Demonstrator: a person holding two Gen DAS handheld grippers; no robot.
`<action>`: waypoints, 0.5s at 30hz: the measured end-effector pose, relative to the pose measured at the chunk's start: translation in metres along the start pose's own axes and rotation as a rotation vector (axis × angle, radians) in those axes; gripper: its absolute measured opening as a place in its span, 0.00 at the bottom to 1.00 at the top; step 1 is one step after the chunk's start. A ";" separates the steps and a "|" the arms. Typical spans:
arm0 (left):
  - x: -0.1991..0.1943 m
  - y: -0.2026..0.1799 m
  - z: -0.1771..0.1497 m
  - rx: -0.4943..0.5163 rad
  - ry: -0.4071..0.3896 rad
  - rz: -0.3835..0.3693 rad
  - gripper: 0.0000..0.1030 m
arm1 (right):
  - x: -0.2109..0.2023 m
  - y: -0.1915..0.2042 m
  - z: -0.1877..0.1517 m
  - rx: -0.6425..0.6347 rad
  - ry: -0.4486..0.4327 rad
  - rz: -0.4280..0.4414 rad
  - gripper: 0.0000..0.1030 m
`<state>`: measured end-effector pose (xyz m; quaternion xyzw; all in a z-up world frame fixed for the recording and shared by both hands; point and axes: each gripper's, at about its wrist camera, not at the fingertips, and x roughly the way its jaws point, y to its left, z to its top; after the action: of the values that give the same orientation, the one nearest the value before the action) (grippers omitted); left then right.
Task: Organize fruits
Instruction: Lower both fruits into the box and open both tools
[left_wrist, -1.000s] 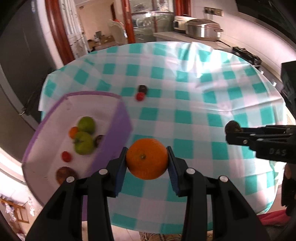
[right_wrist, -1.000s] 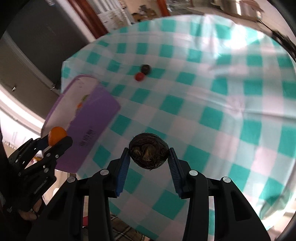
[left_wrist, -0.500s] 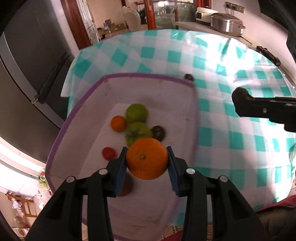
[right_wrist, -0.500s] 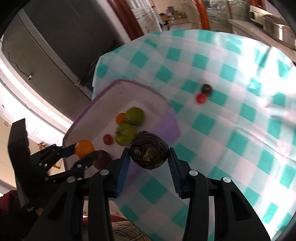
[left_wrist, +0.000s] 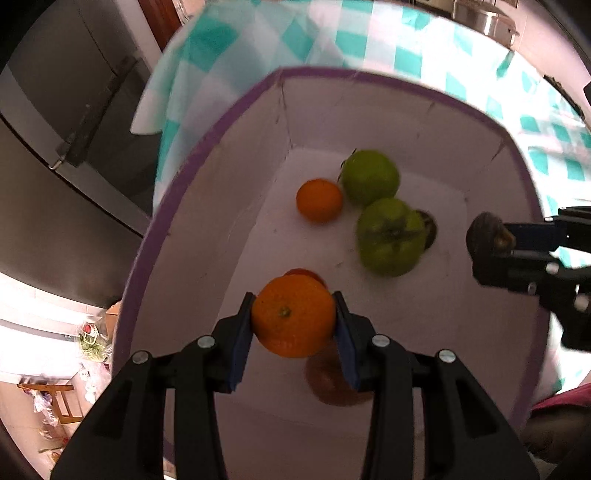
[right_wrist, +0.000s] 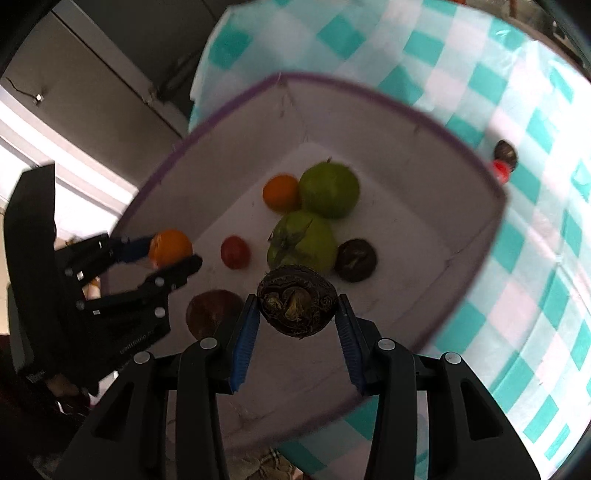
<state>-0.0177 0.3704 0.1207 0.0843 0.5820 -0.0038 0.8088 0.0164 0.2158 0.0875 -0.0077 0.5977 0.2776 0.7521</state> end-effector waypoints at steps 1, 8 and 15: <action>0.006 0.003 0.000 0.003 0.018 -0.002 0.40 | 0.003 0.005 0.001 -0.023 -0.001 -0.018 0.42; 0.032 0.019 0.001 0.003 0.105 -0.017 0.40 | 0.018 0.029 0.018 -0.125 0.018 -0.191 0.32; 0.044 0.030 0.001 0.017 0.151 -0.041 0.40 | 0.044 0.053 0.021 -0.251 0.122 -0.253 0.32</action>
<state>0.0003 0.4041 0.0837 0.0793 0.6427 -0.0188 0.7617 0.0181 0.2860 0.0711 -0.1934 0.5971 0.2522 0.7365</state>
